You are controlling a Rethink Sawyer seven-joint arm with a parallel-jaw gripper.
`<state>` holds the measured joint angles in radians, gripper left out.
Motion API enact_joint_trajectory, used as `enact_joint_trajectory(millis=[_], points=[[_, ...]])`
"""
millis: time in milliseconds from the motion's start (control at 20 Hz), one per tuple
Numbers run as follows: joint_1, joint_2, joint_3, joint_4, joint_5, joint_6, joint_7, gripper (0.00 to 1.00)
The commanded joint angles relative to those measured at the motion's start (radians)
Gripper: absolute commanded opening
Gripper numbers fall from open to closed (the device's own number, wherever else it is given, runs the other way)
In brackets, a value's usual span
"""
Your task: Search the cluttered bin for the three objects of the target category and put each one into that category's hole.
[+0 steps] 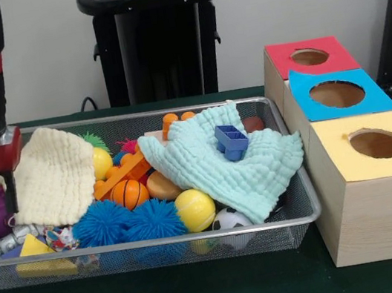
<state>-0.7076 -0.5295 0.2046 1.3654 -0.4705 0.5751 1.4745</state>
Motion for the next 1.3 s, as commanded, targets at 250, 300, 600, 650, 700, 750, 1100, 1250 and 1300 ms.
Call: enact_joint_trajectory(millis=[250, 300, 600, 650, 700, 750, 1100, 1250, 1300], points=[[-0.01, 0.021, 0.061, 0.05, -0.004, -0.09, 0.034, 1.0], [-0.009, 0.026, 0.06, 0.045, -0.004, -0.088, 0.032, 1.0], [-0.003, 0.065, 0.059, 0.019, -0.004, -0.086, 0.028, 1.0], [-0.002, 0.075, 0.059, 0.014, -0.004, -0.087, 0.031, 1.0], [-0.001, 0.08, 0.06, 0.009, -0.004, -0.09, 0.032, 1.0], [-0.001, 0.085, 0.06, 0.004, -0.005, -0.093, 0.032, 1.0], [0.005, 0.099, 0.062, -0.013, -0.008, -0.094, 0.029, 1.0], [-0.001, 0.109, 0.066, -0.02, -0.015, -0.11, 0.021, 1.0], [-0.005, 0.109, 0.067, -0.02, -0.019, -0.115, 0.016, 1.0]])
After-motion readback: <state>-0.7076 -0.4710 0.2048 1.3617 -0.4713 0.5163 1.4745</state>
